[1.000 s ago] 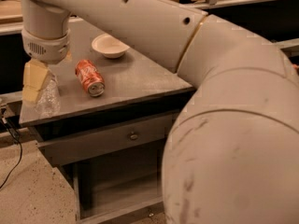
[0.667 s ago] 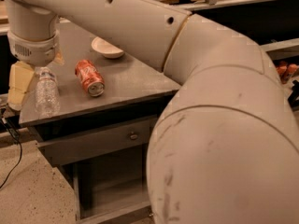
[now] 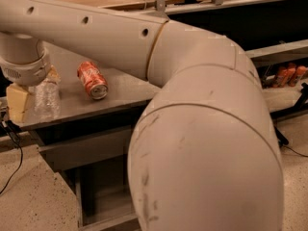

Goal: Place water bottle into middle drawer

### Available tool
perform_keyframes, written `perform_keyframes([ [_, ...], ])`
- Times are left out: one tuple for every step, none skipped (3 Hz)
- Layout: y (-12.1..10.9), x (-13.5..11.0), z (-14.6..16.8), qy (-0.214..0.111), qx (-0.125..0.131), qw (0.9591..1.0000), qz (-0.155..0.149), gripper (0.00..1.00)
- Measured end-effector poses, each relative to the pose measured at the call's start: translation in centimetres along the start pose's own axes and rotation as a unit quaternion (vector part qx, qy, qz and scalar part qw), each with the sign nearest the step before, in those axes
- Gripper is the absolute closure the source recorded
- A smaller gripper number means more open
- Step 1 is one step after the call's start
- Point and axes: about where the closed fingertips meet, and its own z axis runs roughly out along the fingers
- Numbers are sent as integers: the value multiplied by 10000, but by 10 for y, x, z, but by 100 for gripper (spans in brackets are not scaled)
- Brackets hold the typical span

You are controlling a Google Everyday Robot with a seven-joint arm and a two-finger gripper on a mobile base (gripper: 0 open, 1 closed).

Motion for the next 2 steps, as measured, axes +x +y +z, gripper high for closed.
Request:
perform_keyframes([
  [4,0,16,170,228,9996,-34,39],
  [8,1,24,276,383,9988,-138,63],
])
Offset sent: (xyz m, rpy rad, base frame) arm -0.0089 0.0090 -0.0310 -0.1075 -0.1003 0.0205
